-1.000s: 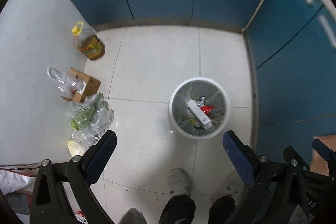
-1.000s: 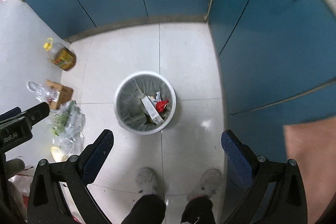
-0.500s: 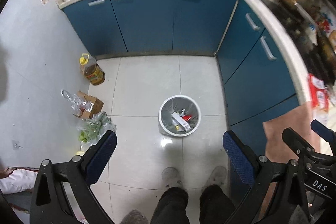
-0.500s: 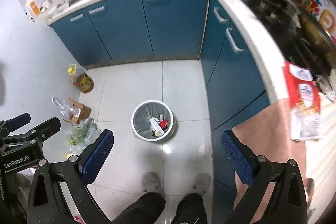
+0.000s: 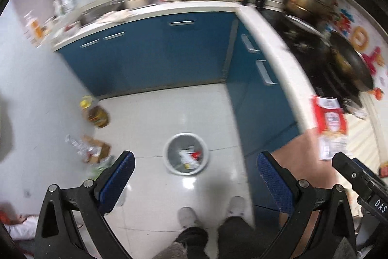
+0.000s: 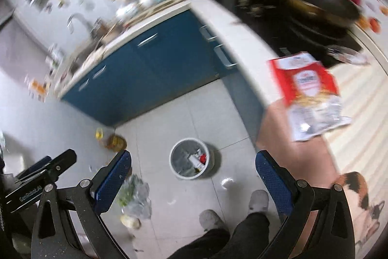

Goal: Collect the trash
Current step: 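Raise both tools back up toward the counter, then grasp the red sugar bag with the left tool, then grasp the clear plastic wrapper with the right tool while the left tool holds the sugar bag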

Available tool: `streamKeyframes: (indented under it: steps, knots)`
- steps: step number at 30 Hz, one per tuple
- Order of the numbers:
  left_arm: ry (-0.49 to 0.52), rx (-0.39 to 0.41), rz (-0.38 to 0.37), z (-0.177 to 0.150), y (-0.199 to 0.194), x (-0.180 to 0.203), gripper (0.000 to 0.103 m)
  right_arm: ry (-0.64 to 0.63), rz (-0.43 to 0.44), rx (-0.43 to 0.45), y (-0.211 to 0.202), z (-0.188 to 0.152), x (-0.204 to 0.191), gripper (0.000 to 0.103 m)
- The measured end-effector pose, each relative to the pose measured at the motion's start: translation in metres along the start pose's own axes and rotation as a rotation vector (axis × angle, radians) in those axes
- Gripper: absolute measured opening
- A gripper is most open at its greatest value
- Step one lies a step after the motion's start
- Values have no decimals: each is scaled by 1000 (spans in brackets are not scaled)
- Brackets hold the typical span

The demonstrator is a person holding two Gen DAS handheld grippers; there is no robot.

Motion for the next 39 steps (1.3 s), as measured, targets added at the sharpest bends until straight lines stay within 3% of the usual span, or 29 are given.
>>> streamKeyframes:
  steps: [4, 7, 9, 11, 14, 17, 20, 26, 28, 29, 31, 33, 34, 35, 37, 39]
  knots:
    - [82, -68, -87, 25, 25, 88, 103, 131, -52, 16, -18, 24, 96, 103]
    - [134, -176, -157, 38, 67, 162, 103, 220, -69, 19, -22, 42, 172, 103]
    - [147, -234, -185, 40, 93, 199, 103, 231, -100, 12, -16, 59, 217, 93]
    - [151, -282, -198, 41, 119, 229, 103, 240, -98, -39, 2, 73, 256, 63]
    - [145, -346, -224, 40, 155, 263, 103, 227, -60, -105, 36, 95, 296, 49]
    - [119, -410, -259, 36, 186, 284, 103, 185, -18, -179, 78, 110, 310, 28]
    - [77, -470, -289, 32, 210, 291, 102, 158, -2, -247, 113, 111, 309, 16]
    - [-10, -494, -340, 26, 226, 286, 99, 97, 152, -309, 143, 115, 287, 11]
    - [-25, -489, -350, 23, 223, 285, 70, 81, 186, -342, 153, 112, 279, 11]
    - [-38, -479, -363, 24, 221, 285, 65, 68, 183, -339, 154, 113, 277, 11]
    - [-50, -444, -340, 25, 208, 282, 34, 75, 201, -346, 154, 115, 279, 12]
    - [-39, -405, -320, 31, 191, 283, 19, 145, 245, -339, 147, 117, 287, 14]
    - [-28, -383, -304, 35, 185, 285, 16, 178, 250, -321, 142, 119, 295, 23]
    - [-10, -346, -283, 42, 174, 286, 14, 212, 250, -294, 135, 123, 306, 42]
    - [19, -289, -249, 56, 161, 289, 7, 318, 231, -189, 115, 135, 335, 63]
    - [58, -226, -212, 68, 145, 297, 5, 433, 182, -67, 94, 149, 370, 66]
Point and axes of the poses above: each gripper's, at about its wrist camera, not at the fingertips, and y roughly the way its jaws point, x to its right, z to its top, the point moved 6 cm from there along y, roughly the way its jaws point, and after that the axes turned 9 degrees about -x, right-handed, at the moved point
